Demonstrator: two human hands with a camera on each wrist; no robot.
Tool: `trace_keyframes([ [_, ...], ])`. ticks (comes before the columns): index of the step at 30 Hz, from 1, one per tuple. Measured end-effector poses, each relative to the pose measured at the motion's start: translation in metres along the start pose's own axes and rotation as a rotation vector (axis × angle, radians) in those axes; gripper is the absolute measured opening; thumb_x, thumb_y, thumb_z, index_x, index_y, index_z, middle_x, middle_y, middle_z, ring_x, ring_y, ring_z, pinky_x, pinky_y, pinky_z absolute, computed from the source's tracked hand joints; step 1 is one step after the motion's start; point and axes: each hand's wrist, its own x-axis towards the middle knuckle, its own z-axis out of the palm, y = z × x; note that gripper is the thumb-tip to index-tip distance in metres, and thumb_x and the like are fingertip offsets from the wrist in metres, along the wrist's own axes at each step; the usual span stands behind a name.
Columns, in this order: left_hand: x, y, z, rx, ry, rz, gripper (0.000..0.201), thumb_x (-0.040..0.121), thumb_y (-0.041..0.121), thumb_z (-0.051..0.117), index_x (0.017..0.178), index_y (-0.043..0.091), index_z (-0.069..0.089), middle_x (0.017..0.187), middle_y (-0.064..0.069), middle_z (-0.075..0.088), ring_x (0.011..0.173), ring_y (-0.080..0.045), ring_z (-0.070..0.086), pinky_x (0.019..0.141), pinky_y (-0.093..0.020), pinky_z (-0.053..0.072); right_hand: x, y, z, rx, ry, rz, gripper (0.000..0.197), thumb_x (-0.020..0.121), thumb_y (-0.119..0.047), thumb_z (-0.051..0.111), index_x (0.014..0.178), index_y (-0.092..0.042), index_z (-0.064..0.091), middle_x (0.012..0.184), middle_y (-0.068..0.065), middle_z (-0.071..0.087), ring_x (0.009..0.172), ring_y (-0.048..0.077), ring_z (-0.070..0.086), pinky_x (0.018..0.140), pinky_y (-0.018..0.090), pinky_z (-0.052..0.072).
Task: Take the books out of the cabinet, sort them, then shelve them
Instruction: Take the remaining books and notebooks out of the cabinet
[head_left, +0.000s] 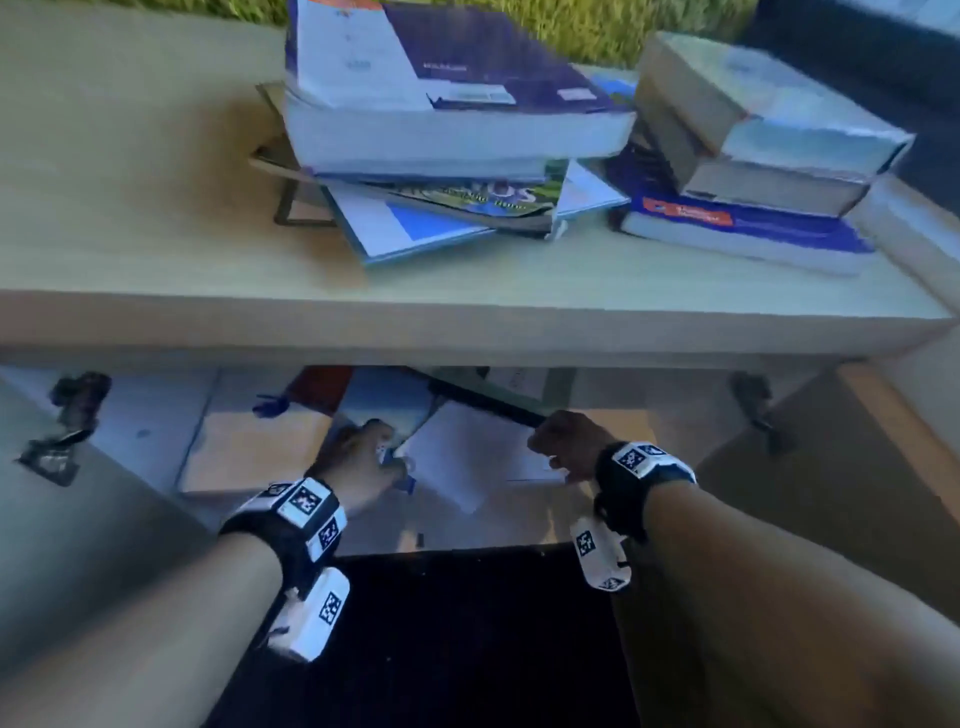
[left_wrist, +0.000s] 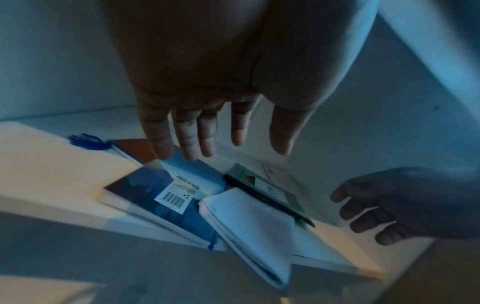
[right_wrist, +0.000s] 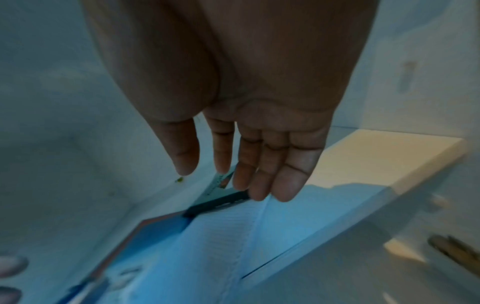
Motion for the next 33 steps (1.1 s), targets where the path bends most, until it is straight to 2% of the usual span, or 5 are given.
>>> trace_keyframes([
  [10, 0.113, -0.04, 0.062, 0.435, 0.09, -0.111, 0.126, 0.054, 0.101, 0.043, 0.158, 0.042, 0.002, 0.169, -0.008, -0.002, 0.155, -0.037, 0.004, 0.118, -0.061, 0.021, 0.201, 0.028, -0.034, -0.571, 0.222, -0.09, 0.127, 0.054, -0.099, 0.048, 0.159, -0.032, 0.021, 0.161, 0.011, 0.032, 0.139, 0.039, 0.044, 0.111, 0.053, 0.042],
  [18, 0.147, -0.067, 0.02, 0.27, 0.252, -0.157, 0.088, 0.084, 0.064, 0.065, 0.154, 0.021, 0.036, 0.157, -0.003, 0.044, 0.137, -0.023, 0.05, 0.109, -0.03, 0.042, 0.236, 0.041, -0.041, -0.625, 0.191, -0.083, 0.083, 0.081, -0.085, 0.045, 0.117, -0.012, 0.06, 0.122, 0.018, 0.064, 0.103, 0.029, 0.061, 0.085, 0.039, 0.046],
  [24, 0.192, -0.101, 0.009, 0.137, 0.26, -0.199, 0.14, 0.026, 0.09, 0.074, 0.146, 0.023, 0.048, 0.143, 0.001, 0.059, 0.123, -0.021, 0.06, 0.104, -0.038, 0.05, 0.225, 0.055, -0.034, -0.639, 0.331, 0.041, 0.101, 0.075, -0.076, 0.066, 0.146, -0.013, 0.032, 0.149, 0.023, 0.034, 0.137, 0.044, 0.038, 0.107, 0.047, 0.036],
  [28, 0.161, -0.068, -0.004, -0.026, 0.283, -0.181, 0.085, 0.073, 0.017, 0.09, 0.145, 0.013, 0.046, 0.137, 0.003, 0.051, 0.129, -0.021, 0.049, 0.102, -0.026, 0.036, 0.225, 0.069, -0.042, -0.407, 0.209, -0.024, 0.086, 0.083, -0.06, 0.069, 0.145, -0.005, 0.045, 0.149, 0.02, 0.049, 0.129, 0.035, 0.053, 0.093, 0.034, 0.048],
  [33, 0.165, -0.086, -0.012, -0.139, 0.401, -0.325, 0.068, 0.091, 0.031, 0.072, 0.144, -0.004, 0.047, 0.147, -0.021, 0.05, 0.116, -0.031, 0.054, 0.094, -0.036, 0.041, 0.221, 0.069, -0.054, 0.311, 0.152, -0.349, 0.049, 0.087, -0.028, 0.078, 0.123, 0.001, 0.064, 0.125, 0.02, 0.065, 0.114, 0.039, 0.062, 0.111, 0.048, 0.043],
])
